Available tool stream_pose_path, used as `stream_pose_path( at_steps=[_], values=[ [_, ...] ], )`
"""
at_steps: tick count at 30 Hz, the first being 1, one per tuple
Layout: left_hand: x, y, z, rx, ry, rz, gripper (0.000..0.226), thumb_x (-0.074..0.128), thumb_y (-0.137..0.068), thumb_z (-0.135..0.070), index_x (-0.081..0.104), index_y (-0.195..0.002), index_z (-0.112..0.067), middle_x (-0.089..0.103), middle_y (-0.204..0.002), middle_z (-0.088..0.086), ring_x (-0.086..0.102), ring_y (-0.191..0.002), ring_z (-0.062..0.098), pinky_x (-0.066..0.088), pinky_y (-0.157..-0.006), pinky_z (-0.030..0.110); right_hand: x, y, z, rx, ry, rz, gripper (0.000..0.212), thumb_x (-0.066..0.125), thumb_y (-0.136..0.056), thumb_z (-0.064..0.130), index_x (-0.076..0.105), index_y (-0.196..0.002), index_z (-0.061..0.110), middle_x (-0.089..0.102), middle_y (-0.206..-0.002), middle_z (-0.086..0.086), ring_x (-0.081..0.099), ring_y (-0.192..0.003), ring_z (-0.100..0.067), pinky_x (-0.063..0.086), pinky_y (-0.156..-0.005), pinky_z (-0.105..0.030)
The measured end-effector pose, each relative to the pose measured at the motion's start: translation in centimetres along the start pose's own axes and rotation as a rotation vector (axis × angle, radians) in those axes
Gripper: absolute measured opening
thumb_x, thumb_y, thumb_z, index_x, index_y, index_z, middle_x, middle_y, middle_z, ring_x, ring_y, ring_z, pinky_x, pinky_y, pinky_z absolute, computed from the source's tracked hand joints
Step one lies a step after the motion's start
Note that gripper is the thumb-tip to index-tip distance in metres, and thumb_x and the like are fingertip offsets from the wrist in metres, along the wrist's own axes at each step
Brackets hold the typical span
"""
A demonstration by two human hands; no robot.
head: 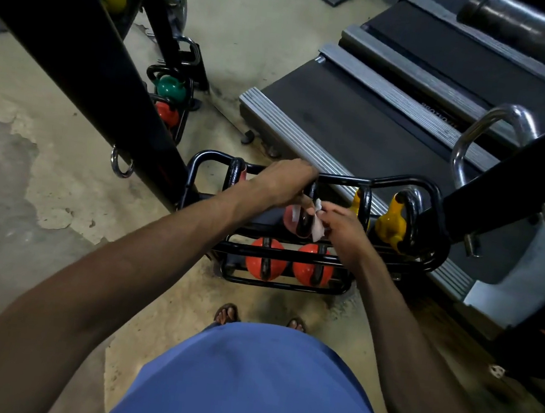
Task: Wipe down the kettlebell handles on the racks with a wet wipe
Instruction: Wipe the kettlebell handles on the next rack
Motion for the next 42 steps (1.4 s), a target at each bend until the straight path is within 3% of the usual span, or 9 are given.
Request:
stream_pose_path(
  at_steps=[5,9,15,20,23,29,37,40,42],
  values=[
    [0.4,-0.2,0.6,-0.072,-0.02,0.006,0.069,0.082,-0.07,-0.054,0.061,-0.12,-0.011,0.064,-0.121,0.008,0.061,-0.112,0.029,0.053,-0.091,0.045,-0.6,1.2,-0.4,-0.2,0.246,-0.096,0.018,0.057,-0.1,0.019,0.075,-0.101,0.016,0.07,-0.095,-0.015,0.063,-0.085,-0.022,0.049,-0.076,-0.042],
    [-0.1,-0.3,0.1,-0.038,-0.121,0.045,0.044,0.076,-0.083,-0.035,0.062,-0.102,0.002,0.064,-0.101,0.017,0.063,-0.096,0.026,0.052,-0.083,0.024,-0.1,0.8,-0.6,-0.213,0.494,-0.163,0.016,0.06,-0.096,0.022,0.075,-0.093,0.017,0.068,-0.093,-0.007,0.065,-0.091,-0.025,0.055,-0.082,-0.055],
    [-0.3,0.0,-0.7,-0.032,0.046,0.016,0.071,0.081,-0.067,-0.06,0.063,-0.117,-0.013,0.065,-0.115,0.007,0.062,-0.106,0.028,0.054,-0.087,0.046,0.9,0.4,0.0,0.081,0.196,0.097,0.026,0.049,-0.101,0.006,0.074,-0.097,0.01,0.076,-0.089,0.002,0.07,-0.085,-0.009,0.055,-0.079,-0.026],
    [-0.6,-0.1,-0.8,-0.019,0.038,0.011,0.067,0.081,-0.068,-0.059,0.063,-0.115,-0.015,0.065,-0.113,0.006,0.063,-0.105,0.029,0.055,-0.086,0.046,0.1,-0.9,0.5,0.174,0.32,0.14,0.026,0.053,-0.088,0.007,0.073,-0.076,0.016,0.068,-0.075,-0.004,0.06,-0.077,-0.02,0.046,-0.073,-0.035],
    [-0.2,-0.1,-0.7,0.006,0.044,-0.005,0.066,0.08,-0.067,-0.061,0.063,-0.111,-0.015,0.066,-0.11,0.006,0.064,-0.103,0.029,0.055,-0.084,0.045,0.5,-0.1,0.8,0.141,0.155,0.157,0.024,0.052,-0.092,-0.001,0.076,-0.088,0.004,0.076,-0.089,-0.009,0.072,-0.083,-0.018,0.055,-0.075,-0.031],
    [0.1,0.2,-0.2,0.013,0.021,-0.017,0.071,0.08,-0.068,-0.06,0.063,-0.119,-0.014,0.065,-0.121,0.006,0.061,-0.112,0.028,0.053,-0.089,0.045,-1.1,2.3,-3.5,0.08,-0.169,-0.253,0.022,0.056,-0.097,-0.002,0.075,-0.103,0.009,0.076,-0.092,-0.009,0.068,-0.086,-0.025,0.055,-0.068,-0.031],
    [0.6,-0.1,1.0,-0.054,-0.05,0.036,0.07,0.079,-0.071,-0.059,0.062,-0.118,-0.009,0.065,-0.122,0.012,0.062,-0.114,0.031,0.054,-0.092,0.044,-0.5,1.1,-0.8,0.096,-0.231,-0.31,0.025,0.052,-0.098,0.005,0.074,-0.107,0.011,0.074,-0.088,-0.012,0.067,-0.073,-0.021,0.051,-0.057,-0.028],
    [-0.1,-0.4,0.0,0.018,-0.12,-0.006,0.035,0.07,-0.09,-0.03,0.062,-0.097,0.004,0.066,-0.098,0.022,0.067,-0.097,0.029,0.051,-0.074,0.015,0.9,3.7,-1.5,0.056,-0.206,-0.271,0.024,0.05,-0.099,-0.001,0.072,-0.104,0.01,0.072,-0.083,-0.01,0.067,-0.07,-0.021,0.055,-0.058,-0.03],
    [1.1,0.0,0.8,-0.023,-0.098,0.053,0.046,0.077,-0.082,-0.042,0.064,-0.108,-0.006,0.067,-0.109,0.017,0.066,-0.104,0.032,0.055,-0.08,0.026,1.4,4.1,-1.5,0.043,-0.248,-0.287,0.021,0.053,-0.099,-0.004,0.07,-0.105,0.007,0.072,-0.082,-0.012,0.068,-0.068,-0.022,0.057,-0.055,-0.028]
  ],
)
Point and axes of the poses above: each hand's wrist, its own y-axis away from the middle knuckle, its own x-axis out of the palm, z = x × y, the point moved 9 cm from there along -y, towards the middle knuckle
